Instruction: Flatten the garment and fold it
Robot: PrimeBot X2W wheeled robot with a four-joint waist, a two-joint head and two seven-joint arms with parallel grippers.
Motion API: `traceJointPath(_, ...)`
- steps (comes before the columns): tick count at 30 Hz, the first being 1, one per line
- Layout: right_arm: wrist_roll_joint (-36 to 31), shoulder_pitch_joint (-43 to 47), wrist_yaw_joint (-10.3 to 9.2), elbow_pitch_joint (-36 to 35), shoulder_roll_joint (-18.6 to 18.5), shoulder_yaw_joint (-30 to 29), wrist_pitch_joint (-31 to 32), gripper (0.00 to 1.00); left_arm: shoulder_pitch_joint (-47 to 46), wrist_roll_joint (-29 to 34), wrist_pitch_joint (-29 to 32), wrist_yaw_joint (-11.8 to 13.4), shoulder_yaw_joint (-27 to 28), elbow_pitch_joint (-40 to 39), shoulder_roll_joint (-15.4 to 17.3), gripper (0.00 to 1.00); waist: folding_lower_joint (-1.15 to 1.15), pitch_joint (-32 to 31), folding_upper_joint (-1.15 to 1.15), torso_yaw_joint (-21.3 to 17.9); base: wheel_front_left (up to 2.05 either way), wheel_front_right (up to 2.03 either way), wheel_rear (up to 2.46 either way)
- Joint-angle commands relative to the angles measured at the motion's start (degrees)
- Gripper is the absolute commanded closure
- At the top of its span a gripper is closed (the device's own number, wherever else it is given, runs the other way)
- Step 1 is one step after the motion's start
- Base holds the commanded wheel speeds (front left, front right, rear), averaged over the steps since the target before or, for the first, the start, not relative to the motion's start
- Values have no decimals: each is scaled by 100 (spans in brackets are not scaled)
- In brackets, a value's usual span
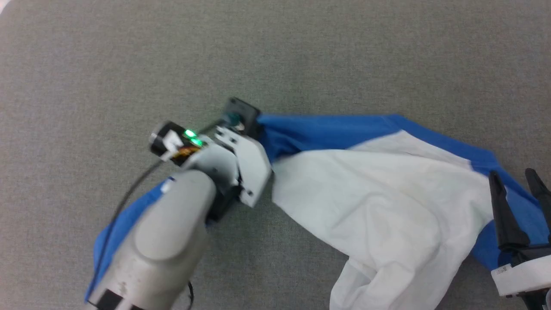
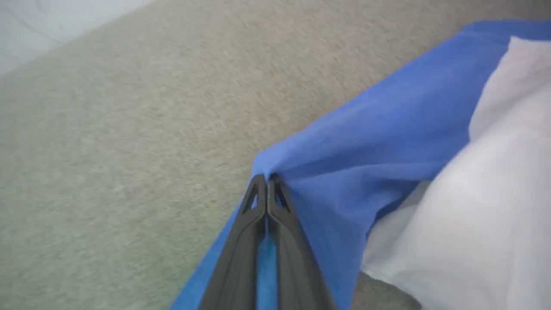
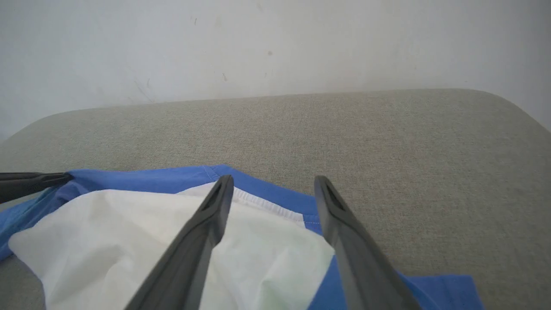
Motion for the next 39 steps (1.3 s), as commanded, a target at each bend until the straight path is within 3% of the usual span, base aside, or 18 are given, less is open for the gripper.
traceJointPath(1,63,-72,-5,5,-5,16,-3,0,-199,-45,-114,108,174,-35,117,100,-1,-21,0,25,0,0,0)
traceJointPath(5,70,-115,-5,-21,10,108,-18,0,-412,-10,-334,485,631,-224,460,100,-1,62,0,-22,0,0,0)
traceJointPath(10,117,-188,-5,16,-20,93,-73,0,-394,274,-877,1317,1185,-451,848,100,-1,236,0,-141,0,0,0)
traceJointPath(12,136,-195,-5,57,-31,81,-96,0,-269,248,-967,1503,1327,-408,886,100,-1,276,0,-174,0,0,0)
traceJointPath(15,153,-205,-5,116,-46,82,-123,0,-43,85,-967,1582,1401,-267,791,100,-1,303,0,-200,0,0,0)
traceJointPath(16,156,-210,-5,132,-48,84,-129,0,21,16,-979,1601,1421,-233,729,84,-1,306,0,-201,0,0,0)
traceJointPath(17,157,-214,-5,148,-50,88,-130,0,69,-46,-1011,1595,1425,-218,668,31,-1,305,0,-197,0,0,0)
traceJointPath(18,158,-220,-5,157,-49,96,-125,0,98,-123,-1099,1613,1465,-231,595,0,-1,299,0,-188,0,0,0)
traceJointPath(23,134,-237,-5,170,-88,151,-70,0,189,-461,-1794,1623,1691,-606,312,0,-1,130,0,-138,0,0,0)
traceJointPath(30,40,-148,-5,73,-187,64,186,0,1047,-585,-3327,1444,1712,-2414,133,0,-1,-204,0,-74,0,0,0)
traceJointPath(35,-21,82,-5,-40,-255,75,636,0,2308,-454,-3695,1592,1664,-3629,74,0,-1,-344,0,-49,0,0,0)
traceJointPath(39,32,563,-5,-154,-449,116,1345,0,3272,-432,-3761,1787,1716,-4190,-82,0,-1,-343,0,-14,0,0,0)
